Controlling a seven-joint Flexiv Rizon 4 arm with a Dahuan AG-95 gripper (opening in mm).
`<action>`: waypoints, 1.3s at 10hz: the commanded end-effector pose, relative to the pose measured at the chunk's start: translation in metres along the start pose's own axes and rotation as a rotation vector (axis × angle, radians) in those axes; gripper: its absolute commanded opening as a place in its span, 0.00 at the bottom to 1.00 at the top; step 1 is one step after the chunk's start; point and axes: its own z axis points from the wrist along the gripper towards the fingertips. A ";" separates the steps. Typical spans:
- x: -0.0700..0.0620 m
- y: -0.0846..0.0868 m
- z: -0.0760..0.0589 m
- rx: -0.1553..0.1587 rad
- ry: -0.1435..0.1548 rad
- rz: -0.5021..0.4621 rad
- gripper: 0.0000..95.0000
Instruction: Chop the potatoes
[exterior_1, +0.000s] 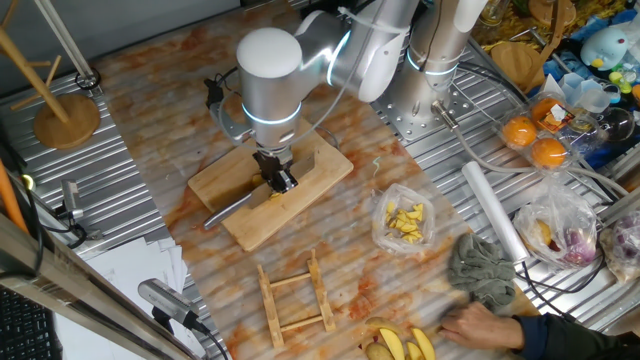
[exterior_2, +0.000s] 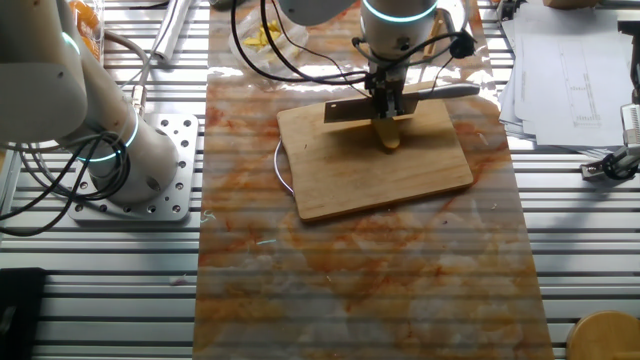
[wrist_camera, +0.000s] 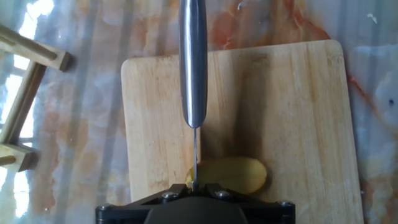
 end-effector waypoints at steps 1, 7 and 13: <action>0.002 -0.001 0.014 0.001 0.001 -0.002 0.00; 0.001 -0.001 0.024 -0.004 0.009 -0.004 0.00; 0.000 -0.001 0.040 -0.001 0.032 -0.033 0.00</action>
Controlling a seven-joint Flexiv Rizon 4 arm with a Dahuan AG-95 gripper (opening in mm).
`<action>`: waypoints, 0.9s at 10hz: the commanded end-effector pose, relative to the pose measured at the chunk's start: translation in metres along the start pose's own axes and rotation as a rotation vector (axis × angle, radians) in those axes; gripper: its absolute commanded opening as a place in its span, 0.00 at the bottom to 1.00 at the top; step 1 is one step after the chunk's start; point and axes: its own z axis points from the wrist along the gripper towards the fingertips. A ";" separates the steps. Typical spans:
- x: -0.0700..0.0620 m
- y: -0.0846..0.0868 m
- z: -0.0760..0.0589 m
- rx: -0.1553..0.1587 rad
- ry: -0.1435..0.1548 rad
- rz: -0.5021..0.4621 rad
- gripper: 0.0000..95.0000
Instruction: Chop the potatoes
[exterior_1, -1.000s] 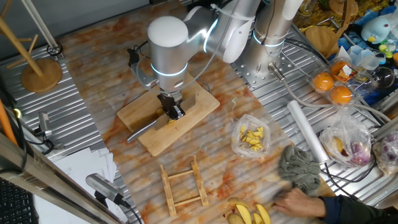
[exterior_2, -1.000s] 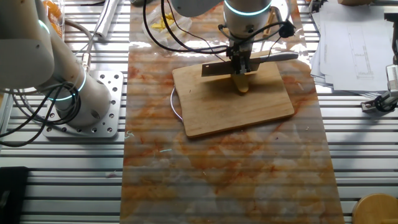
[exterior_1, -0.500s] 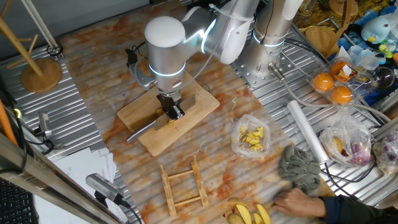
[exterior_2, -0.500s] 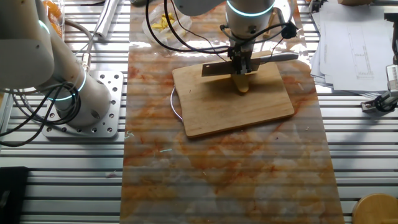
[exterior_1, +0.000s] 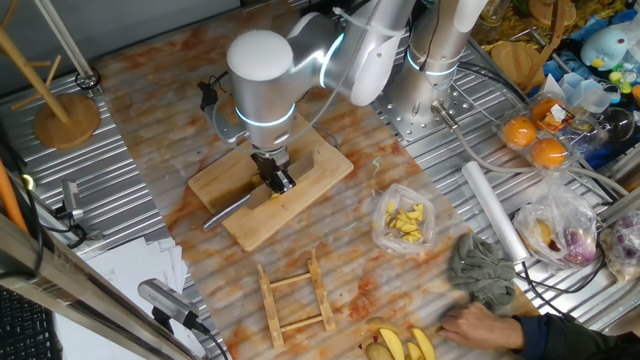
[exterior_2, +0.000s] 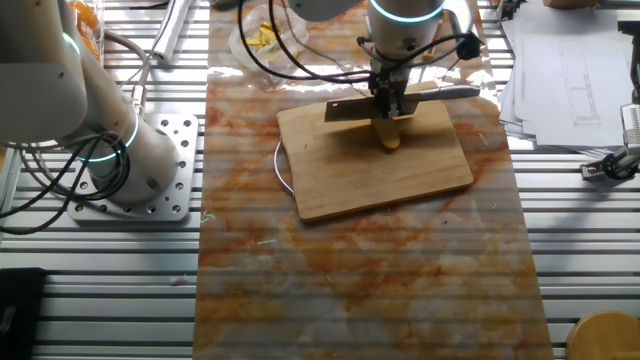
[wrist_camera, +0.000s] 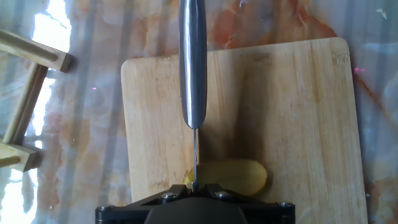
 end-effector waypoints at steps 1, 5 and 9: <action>0.002 -0.001 0.037 0.009 0.001 -0.021 0.00; 0.003 -0.001 -0.002 0.010 0.002 -0.012 0.00; 0.011 -0.005 -0.022 0.026 -0.019 -0.017 0.00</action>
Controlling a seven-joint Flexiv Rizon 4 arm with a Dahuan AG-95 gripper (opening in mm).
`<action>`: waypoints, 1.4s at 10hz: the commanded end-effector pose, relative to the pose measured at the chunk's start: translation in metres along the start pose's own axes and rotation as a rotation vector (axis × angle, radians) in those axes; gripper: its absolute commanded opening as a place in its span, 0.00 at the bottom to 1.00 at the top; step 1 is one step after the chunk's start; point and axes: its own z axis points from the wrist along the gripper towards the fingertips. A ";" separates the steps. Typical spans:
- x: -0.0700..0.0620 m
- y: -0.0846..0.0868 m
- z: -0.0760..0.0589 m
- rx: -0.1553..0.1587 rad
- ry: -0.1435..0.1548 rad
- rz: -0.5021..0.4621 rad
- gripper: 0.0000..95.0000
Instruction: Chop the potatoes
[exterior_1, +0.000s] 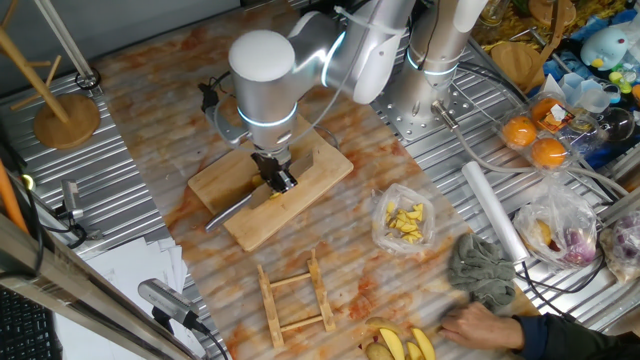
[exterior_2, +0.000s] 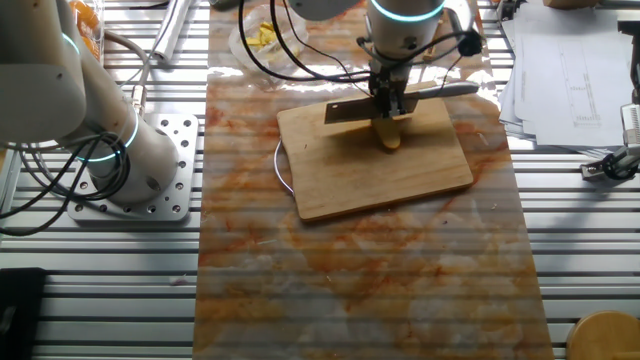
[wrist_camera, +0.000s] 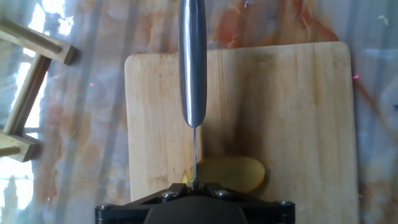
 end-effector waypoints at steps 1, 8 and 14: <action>0.004 -0.002 -0.005 -0.006 -0.011 0.005 0.00; 0.002 -0.002 0.003 -0.007 -0.009 -0.003 0.00; 0.002 -0.001 0.007 -0.015 -0.011 -0.079 0.00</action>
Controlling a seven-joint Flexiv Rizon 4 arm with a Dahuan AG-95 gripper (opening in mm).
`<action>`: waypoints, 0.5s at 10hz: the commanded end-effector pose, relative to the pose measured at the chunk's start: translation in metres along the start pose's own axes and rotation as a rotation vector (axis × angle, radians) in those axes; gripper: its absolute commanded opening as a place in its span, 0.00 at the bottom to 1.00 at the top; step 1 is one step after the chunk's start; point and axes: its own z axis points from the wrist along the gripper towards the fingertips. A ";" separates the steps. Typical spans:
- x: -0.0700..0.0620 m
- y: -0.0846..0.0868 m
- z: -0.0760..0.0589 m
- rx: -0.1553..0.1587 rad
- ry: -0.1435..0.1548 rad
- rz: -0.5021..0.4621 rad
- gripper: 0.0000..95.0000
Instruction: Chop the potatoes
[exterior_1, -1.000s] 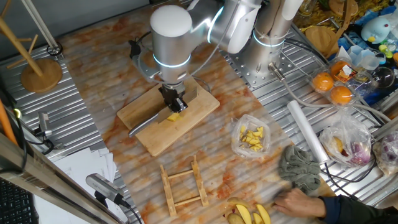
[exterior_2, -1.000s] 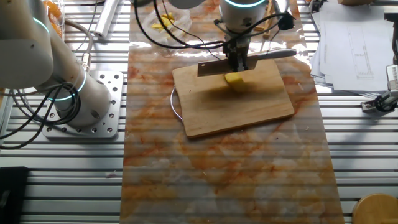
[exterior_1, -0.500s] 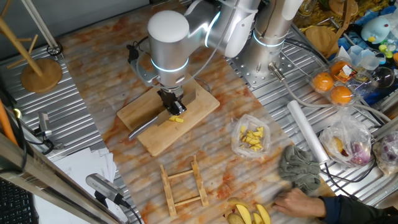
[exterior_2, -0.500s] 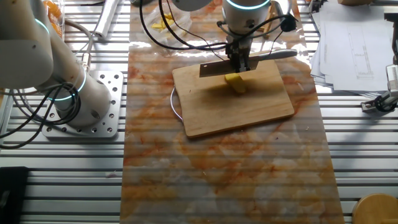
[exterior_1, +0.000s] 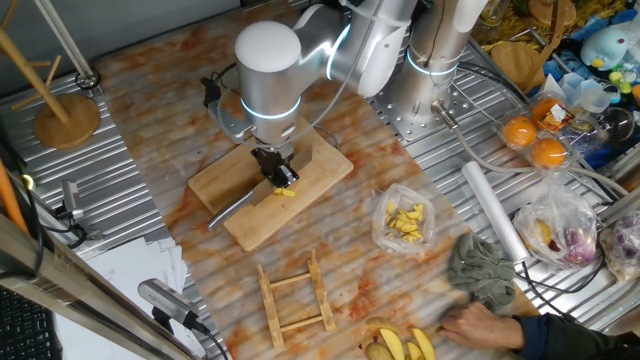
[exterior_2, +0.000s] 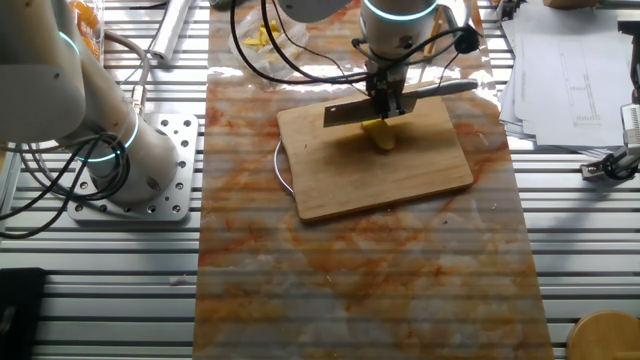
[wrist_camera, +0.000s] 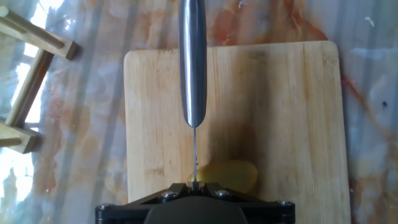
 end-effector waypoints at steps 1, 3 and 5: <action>0.001 0.000 -0.001 0.002 -0.003 -0.023 0.00; 0.002 0.000 0.000 0.001 -0.005 -0.031 0.00; 0.003 0.001 0.001 -0.004 -0.006 -0.039 0.00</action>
